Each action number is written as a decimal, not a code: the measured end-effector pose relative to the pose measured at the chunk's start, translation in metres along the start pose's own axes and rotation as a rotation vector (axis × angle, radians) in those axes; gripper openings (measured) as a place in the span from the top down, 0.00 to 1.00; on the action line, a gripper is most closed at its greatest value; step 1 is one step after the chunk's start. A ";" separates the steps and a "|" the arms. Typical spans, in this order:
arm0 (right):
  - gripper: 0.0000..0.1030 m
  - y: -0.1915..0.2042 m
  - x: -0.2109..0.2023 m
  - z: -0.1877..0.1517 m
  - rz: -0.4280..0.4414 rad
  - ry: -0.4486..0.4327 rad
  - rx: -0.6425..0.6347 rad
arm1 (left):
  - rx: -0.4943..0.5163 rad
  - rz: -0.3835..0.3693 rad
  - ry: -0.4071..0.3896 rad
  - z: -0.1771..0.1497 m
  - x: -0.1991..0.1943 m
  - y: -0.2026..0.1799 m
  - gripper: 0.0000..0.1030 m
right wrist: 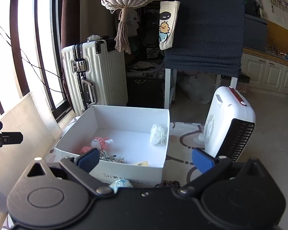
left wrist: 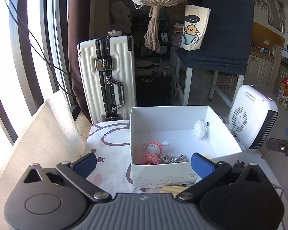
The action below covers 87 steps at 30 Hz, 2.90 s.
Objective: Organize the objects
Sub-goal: 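Withdraw both tools from the box back toward the remaining objects, then grasp the grey crocheted mouse with the left tool while the right tool grasps the brown yarn flower, then carry the grey mouse and brown yarn flower over the shoe box with both tools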
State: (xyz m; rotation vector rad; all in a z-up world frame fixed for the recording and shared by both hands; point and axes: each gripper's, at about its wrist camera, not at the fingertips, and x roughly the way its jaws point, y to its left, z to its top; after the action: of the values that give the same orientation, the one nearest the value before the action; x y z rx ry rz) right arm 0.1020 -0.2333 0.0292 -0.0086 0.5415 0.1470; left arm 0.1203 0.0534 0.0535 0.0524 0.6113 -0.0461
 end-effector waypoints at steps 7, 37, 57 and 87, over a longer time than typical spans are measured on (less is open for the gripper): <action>0.00 -0.006 0.026 -0.008 0.030 0.024 0.000 | 0.029 0.062 -0.040 -0.011 0.019 0.037 0.01; 0.00 -0.075 0.159 -0.073 0.006 0.352 -0.036 | -0.043 0.118 0.315 -0.095 0.143 0.100 0.22; 0.25 -0.089 0.214 -0.093 0.098 0.542 0.087 | -0.042 0.041 0.470 -0.107 0.183 0.100 0.36; 0.50 -0.084 0.196 -0.068 0.028 0.564 0.079 | -0.047 0.001 0.457 -0.081 0.164 0.085 0.49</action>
State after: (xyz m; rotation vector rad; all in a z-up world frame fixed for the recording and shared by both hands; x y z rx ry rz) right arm 0.2450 -0.2928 -0.1319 0.0361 1.1109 0.1507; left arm 0.2128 0.1385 -0.1043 0.0176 1.0689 -0.0180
